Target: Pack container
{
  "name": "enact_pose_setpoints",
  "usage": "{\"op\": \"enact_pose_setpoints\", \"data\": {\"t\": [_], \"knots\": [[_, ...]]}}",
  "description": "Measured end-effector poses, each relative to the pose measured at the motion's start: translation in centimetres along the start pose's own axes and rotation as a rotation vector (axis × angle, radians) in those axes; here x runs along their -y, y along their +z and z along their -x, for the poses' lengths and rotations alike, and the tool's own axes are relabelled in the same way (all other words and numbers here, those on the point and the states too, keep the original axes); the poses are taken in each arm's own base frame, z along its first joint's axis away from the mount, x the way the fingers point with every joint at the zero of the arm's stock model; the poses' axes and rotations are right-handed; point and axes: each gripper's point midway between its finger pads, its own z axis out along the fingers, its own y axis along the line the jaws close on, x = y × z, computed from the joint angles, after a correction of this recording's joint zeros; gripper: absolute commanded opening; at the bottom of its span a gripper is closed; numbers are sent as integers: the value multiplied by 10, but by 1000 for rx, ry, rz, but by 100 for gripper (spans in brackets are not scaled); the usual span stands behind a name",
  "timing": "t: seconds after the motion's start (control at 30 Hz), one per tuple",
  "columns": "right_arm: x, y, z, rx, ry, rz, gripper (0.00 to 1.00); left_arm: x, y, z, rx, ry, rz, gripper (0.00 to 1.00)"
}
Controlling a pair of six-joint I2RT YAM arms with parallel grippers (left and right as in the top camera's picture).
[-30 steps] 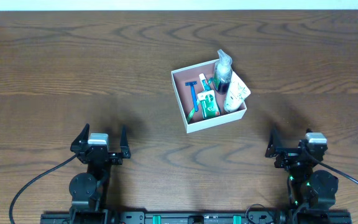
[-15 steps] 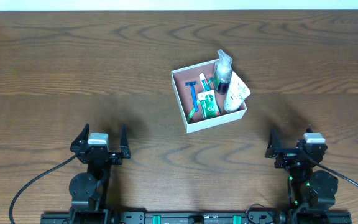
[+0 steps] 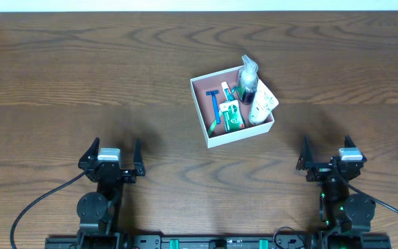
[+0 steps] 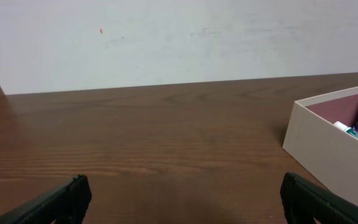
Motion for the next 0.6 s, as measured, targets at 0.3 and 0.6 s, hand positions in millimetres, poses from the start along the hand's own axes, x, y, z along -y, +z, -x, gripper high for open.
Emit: {"op": "enact_pose_setpoints", "data": {"t": [0.3, 0.6], "knots": [[0, 0, -6, -19, 3, 2, 99, 0, 0, 0, 0, 0, 0, 98], [0, 0, -6, -21, -85, 4, 99, 0, 0, 0, 0, 0, 0, 98]]}}
